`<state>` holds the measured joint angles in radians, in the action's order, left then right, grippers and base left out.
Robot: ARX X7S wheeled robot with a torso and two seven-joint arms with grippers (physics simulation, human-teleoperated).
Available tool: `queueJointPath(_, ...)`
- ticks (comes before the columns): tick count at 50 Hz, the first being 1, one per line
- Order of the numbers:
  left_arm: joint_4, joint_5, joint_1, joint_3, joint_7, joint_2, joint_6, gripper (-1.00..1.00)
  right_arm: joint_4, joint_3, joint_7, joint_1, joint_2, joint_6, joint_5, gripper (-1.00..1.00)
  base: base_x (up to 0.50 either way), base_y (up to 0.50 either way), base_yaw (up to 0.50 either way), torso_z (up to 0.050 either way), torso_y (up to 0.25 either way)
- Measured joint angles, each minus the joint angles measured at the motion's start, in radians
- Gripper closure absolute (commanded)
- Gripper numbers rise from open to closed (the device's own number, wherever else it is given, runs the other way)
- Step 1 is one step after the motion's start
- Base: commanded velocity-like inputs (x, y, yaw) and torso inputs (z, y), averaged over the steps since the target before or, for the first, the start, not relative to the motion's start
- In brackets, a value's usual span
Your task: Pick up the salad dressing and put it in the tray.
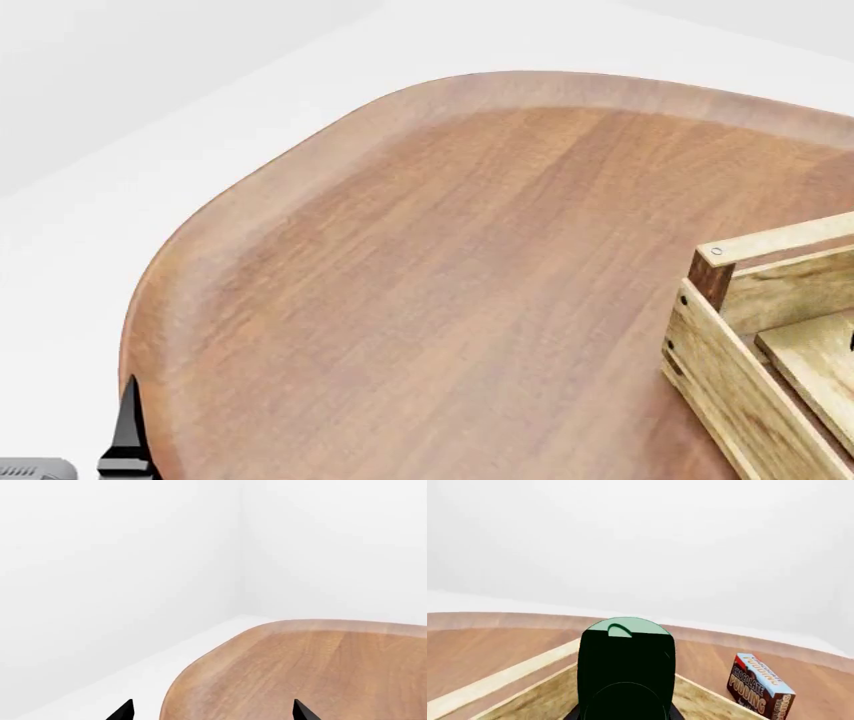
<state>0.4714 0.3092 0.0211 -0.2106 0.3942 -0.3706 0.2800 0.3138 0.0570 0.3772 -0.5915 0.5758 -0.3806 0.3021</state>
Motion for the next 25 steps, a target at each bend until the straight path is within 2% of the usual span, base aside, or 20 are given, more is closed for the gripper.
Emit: queueJointPath(25,-0.008,-0.006,0.002,-0.012,0.009,-0.003,-0.006,-1.0,0.624,-0.02,-0.021,-0.22,0.006,0.262,-0.077,1.0,0.0,0.0,0.0,0.001,0.0)
